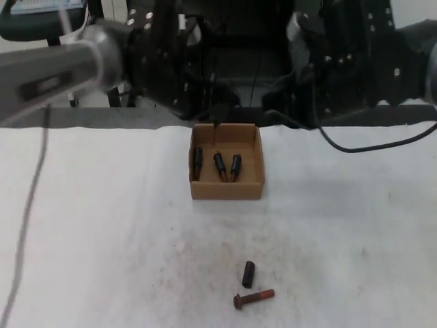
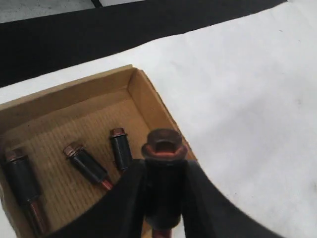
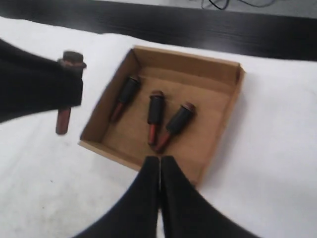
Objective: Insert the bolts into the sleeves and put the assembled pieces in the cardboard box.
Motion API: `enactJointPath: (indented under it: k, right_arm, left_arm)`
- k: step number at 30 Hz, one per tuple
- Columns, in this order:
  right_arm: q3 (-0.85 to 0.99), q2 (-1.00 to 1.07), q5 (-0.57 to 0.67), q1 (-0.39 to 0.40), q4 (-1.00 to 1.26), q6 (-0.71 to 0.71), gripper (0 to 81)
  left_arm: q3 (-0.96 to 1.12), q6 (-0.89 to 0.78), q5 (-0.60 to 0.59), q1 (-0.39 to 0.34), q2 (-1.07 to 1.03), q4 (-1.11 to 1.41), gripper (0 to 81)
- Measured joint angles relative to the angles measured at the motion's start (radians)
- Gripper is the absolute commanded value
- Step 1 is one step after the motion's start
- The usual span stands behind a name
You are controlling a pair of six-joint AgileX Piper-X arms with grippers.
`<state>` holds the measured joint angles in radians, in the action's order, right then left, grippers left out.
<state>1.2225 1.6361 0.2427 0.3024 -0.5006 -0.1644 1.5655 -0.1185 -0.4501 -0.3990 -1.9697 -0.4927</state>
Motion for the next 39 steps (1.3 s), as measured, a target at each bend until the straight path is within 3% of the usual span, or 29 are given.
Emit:
enactJointPath:
  k: [7,16,18,23,25,30,33,37,39]
  right_arm:
    - [0.000,-0.004,-0.002,-0.051,-0.096,0.021,0.8]
    - [0.000,-0.043,-0.004,-0.063,-0.106,0.033,0.8]
    - [0.000,-0.044,-0.004,-0.063,-0.105,0.038,0.8]
    - [0.000,-0.044,-0.004,-0.063,-0.105,0.045,0.8]
    - [0.000,-0.044,-0.004,-0.063,-0.105,0.047,0.8]
    - [0.000,-0.044,-0.004,-0.063,-0.105,0.047,0.8]
    - [0.000,-0.044,-0.004,-0.063,-0.105,0.047,0.8]
    - [0.000,-0.044,-0.004,-0.065,-0.123,0.050,0.8]
    - [0.000,-0.044,-0.004,-0.064,-0.139,0.059,0.8]
  left_arm:
    - [0.234,0.003,0.072,0.000,-0.203,-0.124,0.0]
    - [0.289,0.020,0.091,0.000,-0.303,-0.215,0.3]
    - [0.294,0.057,0.093,0.000,-0.303,-0.219,6.2]
    - [0.312,0.105,0.095,0.000,-0.303,-0.230,38.9]
    - [0.315,0.105,0.095,0.000,-0.303,-0.234,45.3]
    - [0.341,0.052,0.072,0.000,-0.303,-0.268,39.3]
    - [0.362,-0.005,-0.001,0.000,-0.303,-0.277,25.0]
    - [0.374,-0.025,-0.055,0.000,-0.283,-0.277,0.0]
    - [0.374,-0.010,-0.071,0.000,-0.252,-0.291,0.0]
